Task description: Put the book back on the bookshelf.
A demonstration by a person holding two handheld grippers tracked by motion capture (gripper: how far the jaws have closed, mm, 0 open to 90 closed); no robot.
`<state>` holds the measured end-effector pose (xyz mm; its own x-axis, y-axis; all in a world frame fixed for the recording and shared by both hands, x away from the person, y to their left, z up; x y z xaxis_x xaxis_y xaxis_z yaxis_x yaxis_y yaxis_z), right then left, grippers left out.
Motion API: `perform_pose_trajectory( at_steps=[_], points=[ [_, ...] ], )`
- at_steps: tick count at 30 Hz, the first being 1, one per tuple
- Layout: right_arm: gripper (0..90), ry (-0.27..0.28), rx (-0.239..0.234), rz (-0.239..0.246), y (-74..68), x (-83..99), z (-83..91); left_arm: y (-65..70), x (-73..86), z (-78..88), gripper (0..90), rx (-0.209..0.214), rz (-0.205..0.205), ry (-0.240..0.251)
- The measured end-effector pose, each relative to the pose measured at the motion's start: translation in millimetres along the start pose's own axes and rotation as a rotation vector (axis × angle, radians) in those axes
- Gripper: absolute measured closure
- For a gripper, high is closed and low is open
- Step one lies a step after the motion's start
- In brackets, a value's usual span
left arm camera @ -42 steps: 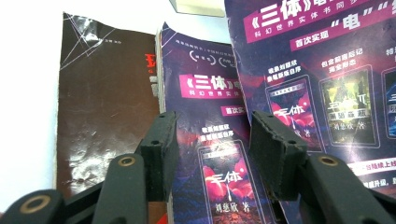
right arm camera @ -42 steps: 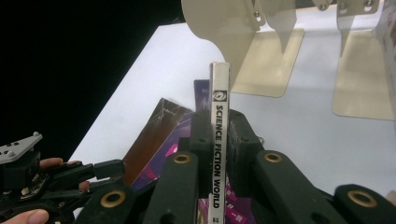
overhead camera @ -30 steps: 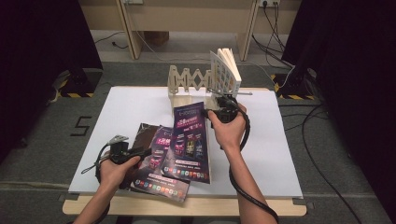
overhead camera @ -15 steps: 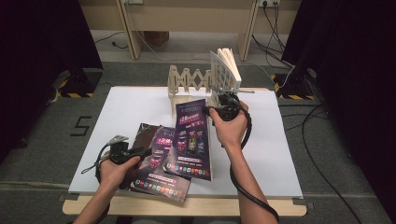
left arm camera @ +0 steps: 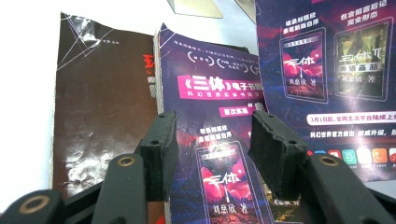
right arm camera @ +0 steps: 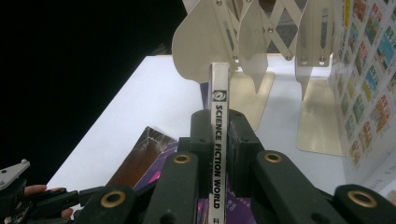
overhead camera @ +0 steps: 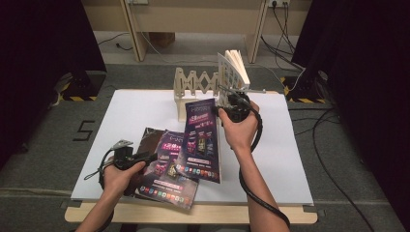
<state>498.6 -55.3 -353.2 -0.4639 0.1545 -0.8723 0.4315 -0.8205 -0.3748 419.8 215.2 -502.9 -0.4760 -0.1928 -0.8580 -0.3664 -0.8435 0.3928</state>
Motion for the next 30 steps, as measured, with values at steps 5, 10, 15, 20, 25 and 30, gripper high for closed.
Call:
perform_pose_trajectory(
  at_steps=[5, 10, 15, 20, 25, 30],
  points=[
    [83.2, 0.011, 0.011, 0.008, 1.2, -3.7, 0.8, -0.3, -0.5, 0.1, 50.4, -0.001, 0.002, 0.003],
    [83.2, 0.034, 0.025, 0.031, 1.7, -9.8, 2.3, -0.1, -0.1, -0.2, 50.5, -0.001, 0.002, 0.001],
    [83.2, 0.048, 0.033, 0.032, 2.8, -14.7, 3.6, -0.5, 0.0, -0.3, 50.5, 0.000, 0.002, 0.001],
    [83.2, 0.059, 0.042, 0.038, 3.6, -18.2, 4.3, -0.1, 0.4, -0.5, 50.5, 0.000, 0.004, 0.002],
    [83.2, 0.069, 0.048, 0.038, 4.0, -21.8, 4.6, 0.9, 0.9, -0.8, 50.5, 0.003, 0.004, 0.001],
    [83.2, 0.074, 0.051, 0.042, 4.2, -25.1, 4.6, 1.0, 0.7, -1.1, 50.7, 0.002, 0.003, 0.001]
  ],
)
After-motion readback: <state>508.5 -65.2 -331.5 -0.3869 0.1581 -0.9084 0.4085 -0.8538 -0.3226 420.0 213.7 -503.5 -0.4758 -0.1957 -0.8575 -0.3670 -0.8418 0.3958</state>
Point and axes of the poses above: each handheld gripper's, and its own axes: z roughly backward along the jaws, x roughly out of its underside, y roughly to its right, the point moved 7 cm from there along -z, roughly forward along the jaws, and after that the axes turned 15 degrees about y, right-handed, at the moved point
